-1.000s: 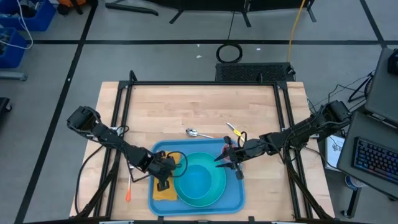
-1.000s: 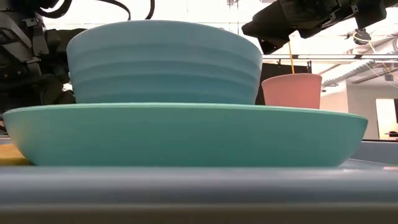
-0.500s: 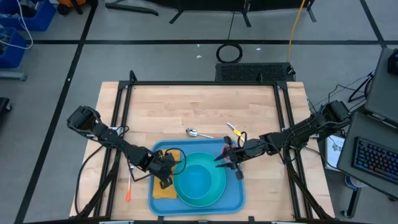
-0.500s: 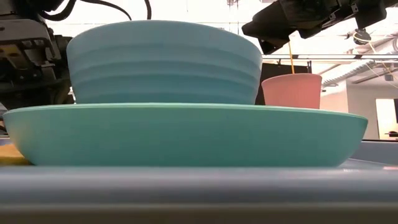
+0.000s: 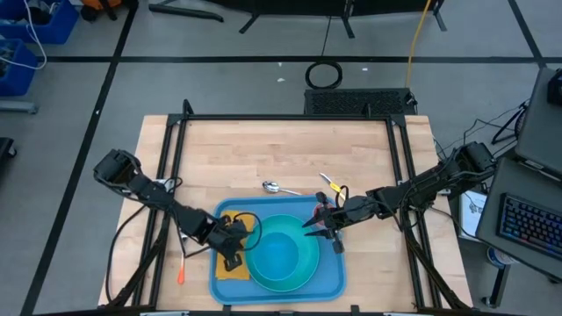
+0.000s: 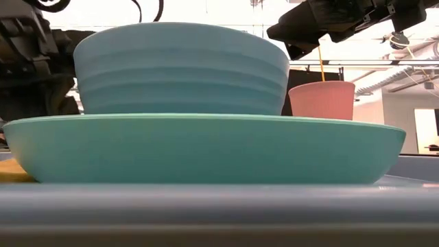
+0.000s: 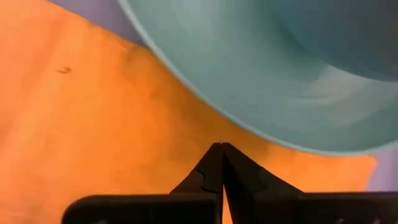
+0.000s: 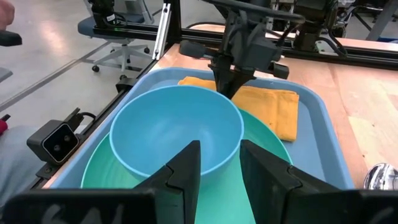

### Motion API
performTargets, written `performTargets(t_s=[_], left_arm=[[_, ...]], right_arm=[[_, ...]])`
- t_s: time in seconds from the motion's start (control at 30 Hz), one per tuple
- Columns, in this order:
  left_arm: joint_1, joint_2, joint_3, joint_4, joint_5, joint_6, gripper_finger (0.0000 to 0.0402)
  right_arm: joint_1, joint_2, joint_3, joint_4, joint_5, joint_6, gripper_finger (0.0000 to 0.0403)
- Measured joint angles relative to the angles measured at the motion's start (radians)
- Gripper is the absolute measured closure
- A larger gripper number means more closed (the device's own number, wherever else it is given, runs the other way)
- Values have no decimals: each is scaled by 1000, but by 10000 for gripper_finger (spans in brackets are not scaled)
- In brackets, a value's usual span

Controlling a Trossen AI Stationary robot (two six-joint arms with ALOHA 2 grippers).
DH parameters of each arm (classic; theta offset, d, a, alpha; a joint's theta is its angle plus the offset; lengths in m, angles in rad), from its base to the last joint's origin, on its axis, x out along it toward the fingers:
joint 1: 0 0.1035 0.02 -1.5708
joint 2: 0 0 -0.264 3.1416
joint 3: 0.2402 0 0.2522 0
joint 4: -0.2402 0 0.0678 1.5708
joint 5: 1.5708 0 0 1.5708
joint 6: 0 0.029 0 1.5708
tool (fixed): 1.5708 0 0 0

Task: Set up tray
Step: Adjust the light blue plate on the blue tray

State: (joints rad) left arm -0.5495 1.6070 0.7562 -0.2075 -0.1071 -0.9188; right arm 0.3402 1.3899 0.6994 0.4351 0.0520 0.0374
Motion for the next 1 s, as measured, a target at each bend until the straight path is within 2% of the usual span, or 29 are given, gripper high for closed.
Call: performTargets(t_s=[0.6, 1.0], left_arm=[[-19, -2, 0, 90, -21, 34, 399], [5, -3, 0, 109, -36, 65, 394]], right_arm=[[0, 0, 0, 1, 0, 0, 300], [0, 0, 0, 0, 0, 0, 300]])
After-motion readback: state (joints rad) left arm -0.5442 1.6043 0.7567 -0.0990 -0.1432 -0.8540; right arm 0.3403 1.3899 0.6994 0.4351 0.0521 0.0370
